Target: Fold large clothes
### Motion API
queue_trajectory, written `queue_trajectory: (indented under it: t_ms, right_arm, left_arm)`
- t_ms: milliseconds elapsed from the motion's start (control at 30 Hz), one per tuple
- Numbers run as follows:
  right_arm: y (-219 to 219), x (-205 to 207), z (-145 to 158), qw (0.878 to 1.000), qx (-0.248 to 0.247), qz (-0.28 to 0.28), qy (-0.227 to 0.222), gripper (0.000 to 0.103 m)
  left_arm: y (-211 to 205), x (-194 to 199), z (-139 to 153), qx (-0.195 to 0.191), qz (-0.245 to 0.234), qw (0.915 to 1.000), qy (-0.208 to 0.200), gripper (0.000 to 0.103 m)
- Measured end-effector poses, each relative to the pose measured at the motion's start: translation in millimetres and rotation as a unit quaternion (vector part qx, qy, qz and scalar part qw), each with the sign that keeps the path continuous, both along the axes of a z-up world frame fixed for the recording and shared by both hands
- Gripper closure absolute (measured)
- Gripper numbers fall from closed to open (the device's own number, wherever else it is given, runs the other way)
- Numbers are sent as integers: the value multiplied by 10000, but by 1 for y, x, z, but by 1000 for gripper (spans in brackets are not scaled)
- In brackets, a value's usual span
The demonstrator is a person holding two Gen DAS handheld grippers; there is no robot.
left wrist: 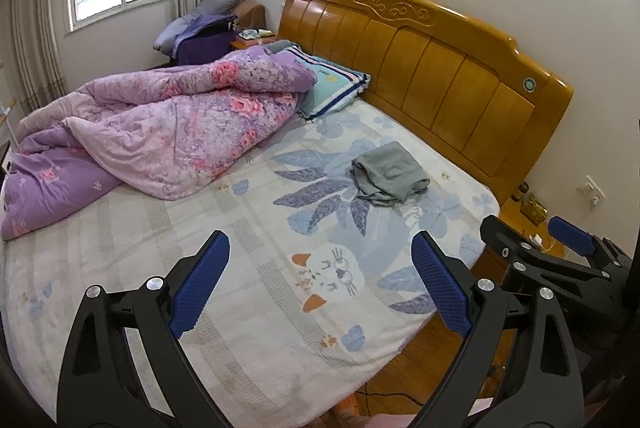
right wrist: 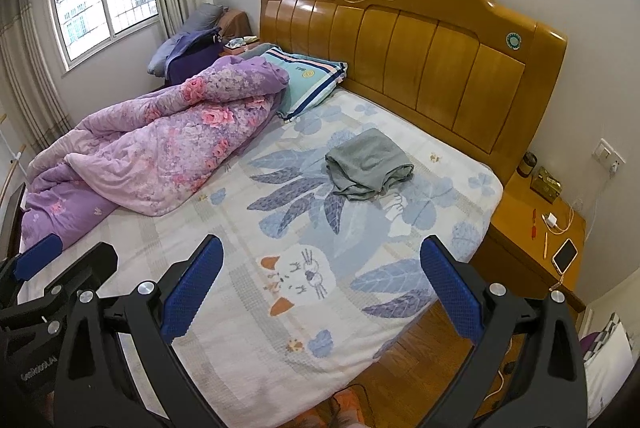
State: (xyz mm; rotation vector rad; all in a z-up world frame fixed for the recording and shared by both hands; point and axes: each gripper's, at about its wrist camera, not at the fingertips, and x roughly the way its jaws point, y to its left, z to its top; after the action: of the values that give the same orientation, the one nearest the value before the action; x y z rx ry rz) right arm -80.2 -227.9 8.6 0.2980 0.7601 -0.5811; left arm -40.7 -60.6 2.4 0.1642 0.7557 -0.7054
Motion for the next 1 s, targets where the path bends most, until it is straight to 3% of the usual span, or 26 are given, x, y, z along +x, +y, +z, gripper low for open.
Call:
queue_trajectory:
  t_ms: [1000]
  right_arm:
    - [-17, 2, 4, 9998, -217, 2, 34, 8]
  left_arm:
    - [-24, -3, 1, -47, 25, 9999, 155, 10]
